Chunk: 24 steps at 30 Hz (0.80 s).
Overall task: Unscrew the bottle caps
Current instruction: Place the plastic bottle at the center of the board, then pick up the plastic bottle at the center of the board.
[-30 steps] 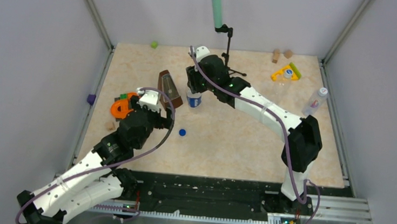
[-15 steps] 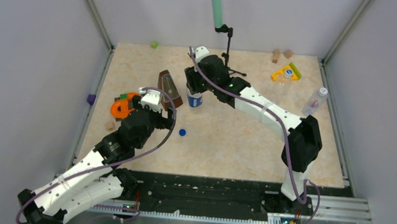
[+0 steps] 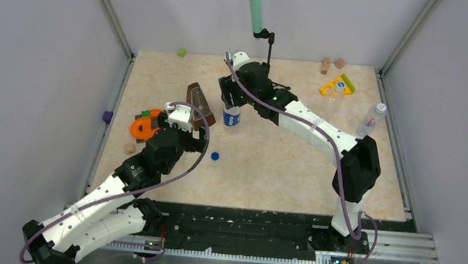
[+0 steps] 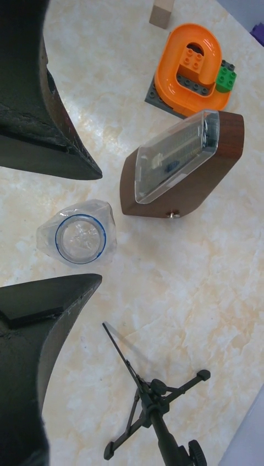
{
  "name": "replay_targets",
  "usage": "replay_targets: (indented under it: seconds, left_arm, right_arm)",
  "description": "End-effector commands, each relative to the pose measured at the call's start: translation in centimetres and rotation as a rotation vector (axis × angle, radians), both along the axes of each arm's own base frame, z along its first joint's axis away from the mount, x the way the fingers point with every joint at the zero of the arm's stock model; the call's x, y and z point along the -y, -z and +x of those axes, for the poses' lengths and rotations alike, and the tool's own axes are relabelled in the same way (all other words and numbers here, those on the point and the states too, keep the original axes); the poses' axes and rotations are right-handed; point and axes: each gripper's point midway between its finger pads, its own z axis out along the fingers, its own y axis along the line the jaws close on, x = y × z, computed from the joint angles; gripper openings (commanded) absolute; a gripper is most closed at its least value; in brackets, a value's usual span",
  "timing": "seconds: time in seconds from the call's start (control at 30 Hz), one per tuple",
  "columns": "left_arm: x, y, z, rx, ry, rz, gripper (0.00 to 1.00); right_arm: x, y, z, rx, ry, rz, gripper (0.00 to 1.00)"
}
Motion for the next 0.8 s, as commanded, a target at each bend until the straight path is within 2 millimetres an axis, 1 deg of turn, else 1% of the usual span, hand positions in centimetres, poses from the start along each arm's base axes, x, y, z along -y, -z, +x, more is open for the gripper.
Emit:
replay_targets:
  seconds: [0.0,0.07,0.13,0.17,0.2,0.23,0.33,0.47,0.5,0.57,0.63,0.67,0.73,0.77]
  left_arm:
    - [0.1,-1.6,0.3,0.03,-0.016,-0.045,0.99]
    - [0.1,-1.8,0.4,0.033,-0.016,-0.05,0.99]
    - [0.3,-1.7,0.4,0.032,-0.009,-0.05,0.99]
    - [0.3,-1.7,0.5,0.031,-0.008,-0.047,0.99]
    - [0.4,-1.6,0.5,0.029,-0.009,-0.044,0.99]
    - [0.5,-1.5,0.6,0.025,-0.008,-0.042,0.99]
    - [0.7,-1.2,0.7,0.01,-0.003,-0.041,0.99]
    - [1.0,-1.0,0.7,0.002,0.009,-0.046,0.99]
    - [1.0,-1.2,0.7,0.005,0.01,-0.047,0.99]
    - [1.1,-1.4,0.6,0.011,0.018,-0.048,0.99]
    - [1.4,-1.6,0.4,0.018,0.045,-0.05,0.99]
    - [1.6,-1.7,0.3,0.02,0.06,-0.052,0.99]
    - [1.9,-1.8,0.2,0.021,0.08,-0.057,0.99]
    - [2.1,-1.8,0.2,0.02,0.087,-0.057,0.99]
  right_arm:
    - [1.2,-6.3,1.0,0.118,0.026,0.066,0.62]
    - [2.1,-7.6,1.1,0.138,0.057,0.069,0.63]
    - [3.5,-9.2,1.1,0.182,0.088,0.082,0.63]
    - [4.3,-9.7,1.1,0.203,0.103,0.087,0.63]
    - [5.3,-10.4,1.1,0.227,0.13,0.097,0.65]
    - [6.5,-10.7,1.3,0.241,0.166,0.101,0.66]
    - [10.3,-12.3,1.4,0.264,0.253,0.145,0.67]
    - [15.9,-12.6,2.3,0.256,0.389,0.179,0.67]
    - [17.7,-12.5,2.7,0.256,0.439,0.175,0.67]
    - [21.3,-11.7,3.6,0.226,0.538,0.18,0.67]
    - [24.7,-10.3,4.5,0.168,0.628,0.181,0.66]
    - [26.3,-9.9,4.9,0.158,0.669,0.171,0.66]
    - [28.5,-9.5,5.4,0.15,0.718,0.159,0.66]
    - [29.3,-9.3,5.6,0.14,0.732,0.155,0.66]
